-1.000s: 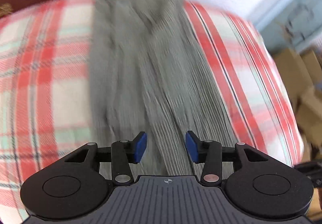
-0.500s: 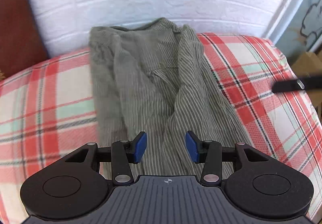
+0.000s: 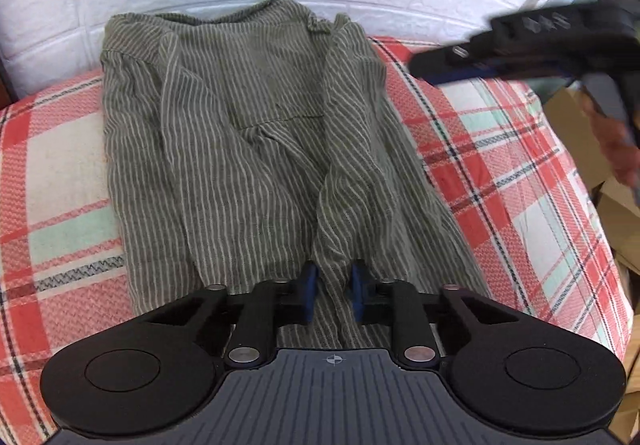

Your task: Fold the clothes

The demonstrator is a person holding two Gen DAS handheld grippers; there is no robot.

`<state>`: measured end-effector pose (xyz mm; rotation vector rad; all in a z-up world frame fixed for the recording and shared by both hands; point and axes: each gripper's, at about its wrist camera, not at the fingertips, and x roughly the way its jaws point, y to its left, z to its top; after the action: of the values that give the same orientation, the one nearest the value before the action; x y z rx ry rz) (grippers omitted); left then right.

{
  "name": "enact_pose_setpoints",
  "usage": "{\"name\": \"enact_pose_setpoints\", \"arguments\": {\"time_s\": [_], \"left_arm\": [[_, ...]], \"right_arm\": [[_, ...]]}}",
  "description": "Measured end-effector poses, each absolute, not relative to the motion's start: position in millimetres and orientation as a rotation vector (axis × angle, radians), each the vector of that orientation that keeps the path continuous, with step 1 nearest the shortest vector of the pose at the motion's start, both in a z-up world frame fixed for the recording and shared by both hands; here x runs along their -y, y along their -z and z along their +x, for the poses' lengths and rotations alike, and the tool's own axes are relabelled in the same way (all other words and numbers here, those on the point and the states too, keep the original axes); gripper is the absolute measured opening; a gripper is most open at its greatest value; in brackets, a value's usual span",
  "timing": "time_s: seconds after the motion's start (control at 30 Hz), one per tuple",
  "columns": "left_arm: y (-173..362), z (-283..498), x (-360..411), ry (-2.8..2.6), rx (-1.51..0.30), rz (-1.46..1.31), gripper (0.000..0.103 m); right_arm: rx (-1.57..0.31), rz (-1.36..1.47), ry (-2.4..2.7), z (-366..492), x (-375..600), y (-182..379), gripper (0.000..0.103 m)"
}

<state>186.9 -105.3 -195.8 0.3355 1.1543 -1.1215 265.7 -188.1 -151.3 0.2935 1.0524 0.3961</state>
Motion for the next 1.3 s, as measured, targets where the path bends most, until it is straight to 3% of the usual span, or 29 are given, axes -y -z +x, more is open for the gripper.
{"name": "enact_pose_setpoints", "arguments": {"time_s": [0.27, 0.3, 0.33, 0.37, 0.7, 0.83, 0.93, 1.0, 1.3], "left_arm": [[193.2, 194.7, 97.4, 1.126, -1.171, 0.281, 0.011], [193.3, 195.6, 96.6, 1.126, -1.173, 0.278, 0.011], [194.3, 196.9, 96.0, 1.123, -1.175, 0.272, 0.011], [195.3, 198.2, 95.4, 1.119, -1.177, 0.267, 0.011], [215.0, 212.5, 93.2, 1.089, -1.231, 0.209, 0.012], [214.7, 217.3, 87.7, 1.088, -1.248, 0.175, 0.016], [205.6, 222.4, 76.5, 1.069, -1.238, 0.152, 0.025], [195.9, 225.6, 70.5, 1.057, -1.213, 0.143, 0.043], [166.3, 259.6, 74.6, 0.965, -1.067, 0.170, 0.044]], "right_arm": [[-1.046, 0.264, -0.441, 305.5, 174.0, 158.0, 0.037], [-1.052, 0.255, -0.450, 309.2, 171.6, 160.0, 0.033], [-1.063, 0.242, -0.454, 313.3, 169.1, 162.3, 0.003], [-1.065, 0.235, -0.448, 316.9, 167.9, 164.3, 0.003], [-1.082, 0.256, -0.359, 339.0, 171.6, 206.9, 0.002], [-1.057, 0.258, -0.357, 335.8, 181.0, 196.6, 0.005], [-1.036, 0.254, -0.355, 332.9, 188.7, 185.9, 0.014], [-1.009, 0.276, -0.348, 329.7, 196.9, 176.7, 0.015], [-0.963, 0.230, -0.366, 334.2, 193.8, 158.0, 0.020]]}}
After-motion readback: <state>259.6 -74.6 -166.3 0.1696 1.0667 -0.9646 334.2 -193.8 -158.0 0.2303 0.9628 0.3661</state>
